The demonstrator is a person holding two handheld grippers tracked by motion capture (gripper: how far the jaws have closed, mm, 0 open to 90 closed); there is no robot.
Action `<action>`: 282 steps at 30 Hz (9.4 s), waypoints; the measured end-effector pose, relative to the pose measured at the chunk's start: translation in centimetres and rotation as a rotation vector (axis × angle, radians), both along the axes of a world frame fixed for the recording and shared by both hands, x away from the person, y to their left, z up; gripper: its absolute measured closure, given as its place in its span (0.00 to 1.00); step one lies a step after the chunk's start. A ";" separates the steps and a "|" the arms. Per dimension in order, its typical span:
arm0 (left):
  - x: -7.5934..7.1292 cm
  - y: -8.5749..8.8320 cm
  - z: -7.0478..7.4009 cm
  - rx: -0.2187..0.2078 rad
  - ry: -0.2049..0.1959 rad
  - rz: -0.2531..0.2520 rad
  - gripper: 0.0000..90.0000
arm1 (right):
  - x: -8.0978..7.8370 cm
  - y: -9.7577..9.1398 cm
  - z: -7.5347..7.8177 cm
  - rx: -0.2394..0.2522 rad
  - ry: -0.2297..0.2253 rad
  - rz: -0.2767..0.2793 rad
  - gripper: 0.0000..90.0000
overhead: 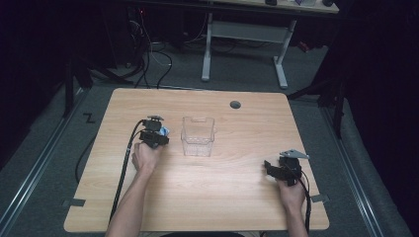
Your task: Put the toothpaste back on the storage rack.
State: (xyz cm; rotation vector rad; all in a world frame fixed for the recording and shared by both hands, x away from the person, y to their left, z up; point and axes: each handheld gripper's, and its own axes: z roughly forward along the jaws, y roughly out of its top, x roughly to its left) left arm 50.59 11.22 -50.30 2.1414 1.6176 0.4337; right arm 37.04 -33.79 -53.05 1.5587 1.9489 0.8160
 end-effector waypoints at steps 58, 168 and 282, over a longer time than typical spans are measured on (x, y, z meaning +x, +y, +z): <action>-3.1 2.4 5.4 -0.154 -0.103 -0.140 0.81 | 0.0 0.0 0.0 0.000 0.000 0.000 0.35; -0.5 -8.3 15.5 -0.427 -0.356 -0.339 0.80 | 0.0 0.0 0.0 0.000 0.000 0.001 0.35; -2.0 -5.7 8.6 -0.357 -0.287 -0.223 0.77 | 0.0 0.0 0.0 0.002 -0.001 0.005 0.35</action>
